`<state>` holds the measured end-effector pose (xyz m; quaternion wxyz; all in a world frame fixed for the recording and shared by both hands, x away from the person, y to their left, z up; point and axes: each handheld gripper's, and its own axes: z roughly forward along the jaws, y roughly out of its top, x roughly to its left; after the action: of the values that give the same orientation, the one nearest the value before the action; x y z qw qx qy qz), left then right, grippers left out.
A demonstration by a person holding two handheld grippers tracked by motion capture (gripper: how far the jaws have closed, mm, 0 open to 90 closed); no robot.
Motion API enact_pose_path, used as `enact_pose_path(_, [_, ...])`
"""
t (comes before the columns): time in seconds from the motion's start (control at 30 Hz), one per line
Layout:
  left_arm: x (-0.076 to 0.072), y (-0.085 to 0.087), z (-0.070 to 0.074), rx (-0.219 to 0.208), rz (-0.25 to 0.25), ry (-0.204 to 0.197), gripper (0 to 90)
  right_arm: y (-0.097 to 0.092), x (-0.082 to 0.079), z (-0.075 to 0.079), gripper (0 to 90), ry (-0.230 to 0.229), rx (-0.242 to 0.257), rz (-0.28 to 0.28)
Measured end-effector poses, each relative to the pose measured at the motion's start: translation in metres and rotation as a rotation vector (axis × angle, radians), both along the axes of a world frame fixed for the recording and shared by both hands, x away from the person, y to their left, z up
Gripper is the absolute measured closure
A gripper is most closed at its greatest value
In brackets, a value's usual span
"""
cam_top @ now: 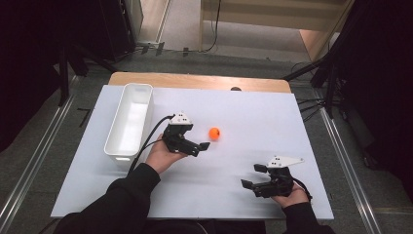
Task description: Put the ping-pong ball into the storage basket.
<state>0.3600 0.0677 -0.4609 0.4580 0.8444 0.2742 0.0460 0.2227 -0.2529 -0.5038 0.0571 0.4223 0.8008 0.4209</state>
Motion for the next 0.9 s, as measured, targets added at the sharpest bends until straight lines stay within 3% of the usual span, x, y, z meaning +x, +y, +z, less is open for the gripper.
enact_pose_path(0.43, [0.008, -0.009, -0.002, 0.002, 0.003, 0.010, 0.0, 0.000, 0.000, 0.000, 15.4, -0.001, -0.003, 0.000])
enact_pose_path(0.9, [0.016, -0.019, -0.003, 0.021, 0.011, -0.014, 0.0, 0.000, 0.000, 0.000, 15.4, -0.005, -0.004, 0.000])
